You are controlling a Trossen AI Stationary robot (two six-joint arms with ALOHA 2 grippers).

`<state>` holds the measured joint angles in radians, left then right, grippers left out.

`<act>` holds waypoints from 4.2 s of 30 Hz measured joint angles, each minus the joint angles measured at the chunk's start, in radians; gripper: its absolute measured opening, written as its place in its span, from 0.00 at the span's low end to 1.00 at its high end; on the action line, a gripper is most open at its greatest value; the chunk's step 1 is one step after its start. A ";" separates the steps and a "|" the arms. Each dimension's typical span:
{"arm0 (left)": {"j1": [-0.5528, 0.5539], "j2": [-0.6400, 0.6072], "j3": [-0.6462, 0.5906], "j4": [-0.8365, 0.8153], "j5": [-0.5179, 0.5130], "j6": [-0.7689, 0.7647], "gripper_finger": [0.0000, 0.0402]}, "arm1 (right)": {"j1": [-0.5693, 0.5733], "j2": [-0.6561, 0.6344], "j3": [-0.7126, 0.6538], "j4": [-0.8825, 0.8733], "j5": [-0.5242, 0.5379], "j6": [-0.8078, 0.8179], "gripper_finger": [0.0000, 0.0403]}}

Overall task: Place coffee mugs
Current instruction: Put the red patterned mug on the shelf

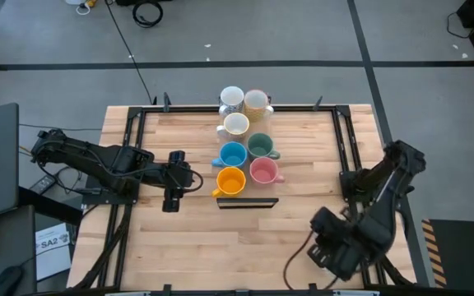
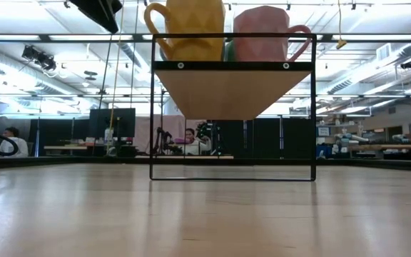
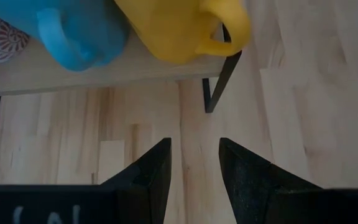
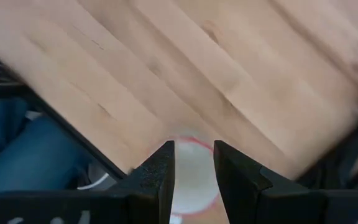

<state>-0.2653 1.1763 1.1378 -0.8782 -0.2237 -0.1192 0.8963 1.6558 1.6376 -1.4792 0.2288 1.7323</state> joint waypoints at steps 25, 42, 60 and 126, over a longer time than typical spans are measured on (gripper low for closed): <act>0.000 0.001 0.000 0.043 0.000 -0.001 0.35 | 0.128 0.002 -0.316 0.171 -0.223 0.266 0.29; 0.000 0.001 0.000 0.045 0.000 -0.001 0.35 | 0.129 0.002 -0.410 0.307 -0.226 0.262 0.29; 0.000 0.001 0.000 0.049 0.000 -0.001 0.35 | 0.123 0.000 -0.451 0.369 -0.230 0.258 0.07; 0.000 0.001 0.000 0.074 0.000 -0.001 0.35 | -1.447 -0.273 -0.107 0.182 -0.249 -1.593 0.07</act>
<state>-0.2657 1.1770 1.1378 -0.8040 -0.2237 -0.1200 -0.5503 1.3828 1.5302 -1.2975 -0.0202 0.1395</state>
